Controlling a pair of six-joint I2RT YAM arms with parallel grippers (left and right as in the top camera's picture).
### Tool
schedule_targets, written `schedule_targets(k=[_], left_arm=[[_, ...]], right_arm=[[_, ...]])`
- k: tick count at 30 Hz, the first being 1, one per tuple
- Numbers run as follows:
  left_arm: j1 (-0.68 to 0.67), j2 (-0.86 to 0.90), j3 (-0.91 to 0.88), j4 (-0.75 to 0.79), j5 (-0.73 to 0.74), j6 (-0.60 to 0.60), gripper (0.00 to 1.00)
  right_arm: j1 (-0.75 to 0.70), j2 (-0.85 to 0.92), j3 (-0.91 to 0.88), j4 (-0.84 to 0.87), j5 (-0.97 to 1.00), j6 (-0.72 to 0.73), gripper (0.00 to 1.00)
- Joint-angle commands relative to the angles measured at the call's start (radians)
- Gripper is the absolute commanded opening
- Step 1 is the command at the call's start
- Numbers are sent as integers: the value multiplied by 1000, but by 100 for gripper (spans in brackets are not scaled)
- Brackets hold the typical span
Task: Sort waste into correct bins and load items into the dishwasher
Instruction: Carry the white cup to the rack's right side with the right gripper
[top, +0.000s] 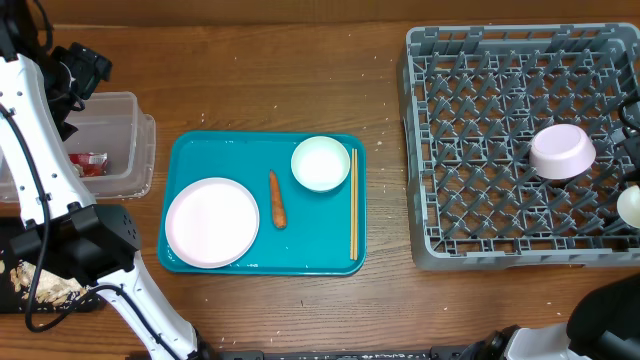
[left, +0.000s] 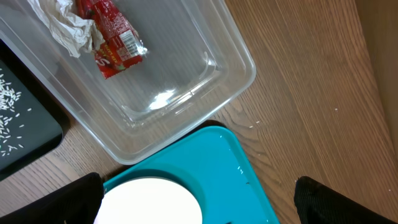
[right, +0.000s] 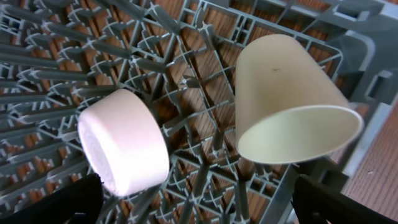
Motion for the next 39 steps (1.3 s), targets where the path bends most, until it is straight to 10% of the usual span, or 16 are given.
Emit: schedule_targets(k=[1, 18, 25, 33, 39], left_arm=[[-3, 5, 7, -2, 3, -13, 100], [-3, 4, 7, -2, 3, -13, 100], [-3, 4, 7, -2, 3, -13, 100], [-5, 5, 7, -2, 2, -13, 100], [-12, 5, 7, -2, 2, -13, 100]], right_arm=[[-5, -16, -77, 82, 30, 3, 97], [-4, 14, -175, 226, 170, 60, 49], [-4, 65, -175, 224, 235, 86, 47], [-2, 43, -117, 155, 216, 90, 4], [-2, -70, 18, 53, -21, -7, 4]])
